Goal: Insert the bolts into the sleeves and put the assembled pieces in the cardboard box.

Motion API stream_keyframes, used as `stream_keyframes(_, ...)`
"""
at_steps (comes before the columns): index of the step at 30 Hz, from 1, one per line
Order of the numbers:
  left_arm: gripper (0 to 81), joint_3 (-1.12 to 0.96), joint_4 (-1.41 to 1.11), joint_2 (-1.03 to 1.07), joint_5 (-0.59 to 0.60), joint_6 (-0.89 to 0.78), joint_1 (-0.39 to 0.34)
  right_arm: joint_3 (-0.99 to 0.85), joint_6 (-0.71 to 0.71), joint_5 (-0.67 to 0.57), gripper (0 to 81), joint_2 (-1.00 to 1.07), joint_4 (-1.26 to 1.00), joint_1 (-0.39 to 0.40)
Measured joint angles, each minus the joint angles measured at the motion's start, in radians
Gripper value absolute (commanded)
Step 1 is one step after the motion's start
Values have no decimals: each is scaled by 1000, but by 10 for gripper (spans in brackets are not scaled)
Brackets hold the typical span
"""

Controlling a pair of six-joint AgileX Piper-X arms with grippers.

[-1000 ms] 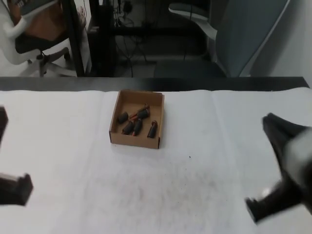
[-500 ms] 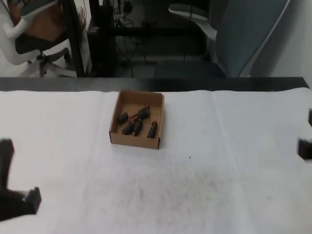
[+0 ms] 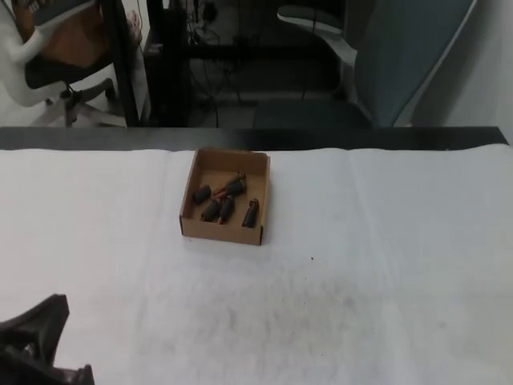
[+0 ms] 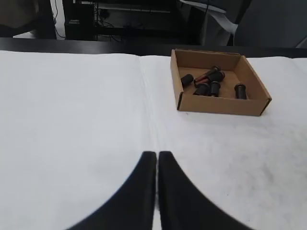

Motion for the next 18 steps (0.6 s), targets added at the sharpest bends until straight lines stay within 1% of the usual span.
stream_keyframes(2, 18, 8, 7, 0, 1, -1, 0, 54, 6, -43, 4, 2, 5, 0)
stream_keyframes(4, 18, 21, 7, 0, 4, -3, 0, 101, 33, -31, 4, 21, -3, 0)
stream_keyframes(7, 18, 32, 9, 0, 3, -25, 0, 154, 138, -4, 4, 48, -60, 0)
stream_keyframes(9, 18, 31, -3, 0, 3, -36, 0, 183, 176, 9, 4, 54, -103, 0)
stream_keyframes(14, 18, 31, -33, 0, -4, -42, 0, 192, 202, 19, 4, 54, -117, 0)
stream_keyframes(18, 18, 36, -37, 0, -7, -17, 0, 192, 206, 19, 4, 54, -107, 0)
